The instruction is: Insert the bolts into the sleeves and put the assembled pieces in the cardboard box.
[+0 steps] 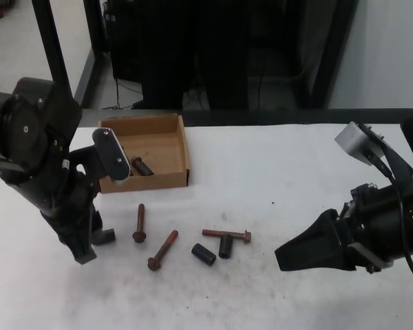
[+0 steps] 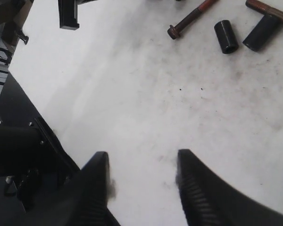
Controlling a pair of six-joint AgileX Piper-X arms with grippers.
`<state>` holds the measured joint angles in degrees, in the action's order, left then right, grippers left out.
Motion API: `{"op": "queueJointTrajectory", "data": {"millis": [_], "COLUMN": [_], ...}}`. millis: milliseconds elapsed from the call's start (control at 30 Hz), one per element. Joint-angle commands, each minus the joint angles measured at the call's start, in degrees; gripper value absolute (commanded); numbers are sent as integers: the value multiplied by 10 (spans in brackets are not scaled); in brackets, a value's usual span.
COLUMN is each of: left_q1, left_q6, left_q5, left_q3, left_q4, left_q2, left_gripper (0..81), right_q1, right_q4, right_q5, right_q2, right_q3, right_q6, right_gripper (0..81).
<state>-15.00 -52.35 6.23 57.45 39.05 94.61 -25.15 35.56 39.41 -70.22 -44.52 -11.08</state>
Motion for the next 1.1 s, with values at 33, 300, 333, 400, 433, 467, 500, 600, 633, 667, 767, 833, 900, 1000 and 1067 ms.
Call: {"op": "queueJointTrajectory", "data": {"millis": [33, 300, 333, 400, 433, 467, 500, 600, 633, 667, 767, 833, 900, 1000, 1067], "left_q1": [-4, -4, -4, -4, -4, -4, -4, -4, -4, -4, -4, -4, -4, -4, -4], "left_q6": [-10, -23, -22, -21, -21, -21, -21, -11, -6, -5, -4, -4, 1, 21, 35], "left_q5": [12, -1, -1, 3, 10, 12, 11, 11, 11, 11, 11, 11, 11, 11, 11], "left_q3": [5, 13, 14, 14, 16, 17, 18, 19, 19, 19, 19, 19, 19, 20, 20], "left_q4": [2, -24, -29, -39, -45, -49, -53, -49, -43, -39, -36, -36, -36, -36, -36], "left_q2": [27, 60, 61, 64, 67, 69, 73, 87, 93, 98, 111, 111, 111, 111, 111], "left_gripper": [457, 452, 444, 434, 434, 434, 434, 434, 434, 434, 422, 360, 257, 52, 4], "right_q1": [1, 1, 1, 1, 1, 1, 1, 1, 1, 1, 1, 1, 1, 1, 1], "right_q4": [-5, -7, -8, -9, -9, -11, -12, -16, -15, -15, -17, -20, -20, -31, -43], "right_q5": [8, 8, 8, 8, 8, 8, 8, 8, 10, 16, 45, 55, 62, 64, 64], "right_q2": [8, 8, 8, 8, 8, 8, 8, 8, 8, 8, 8, 8, 8, 8, 8], "right_q3": [1, 1, 1, 1, 1, 1, 1, 1, 1, 1, 1, 1, 1, 1, 1], "right_q6": [-1, -1, -1, -1, -1, -1, -1, -1, -1, -1, -1, -1, -1, -1, -18], "right_gripper": [431, 431, 431, 431, 431, 431, 431, 431, 431, 431, 431, 431, 430, 427, 427]}}
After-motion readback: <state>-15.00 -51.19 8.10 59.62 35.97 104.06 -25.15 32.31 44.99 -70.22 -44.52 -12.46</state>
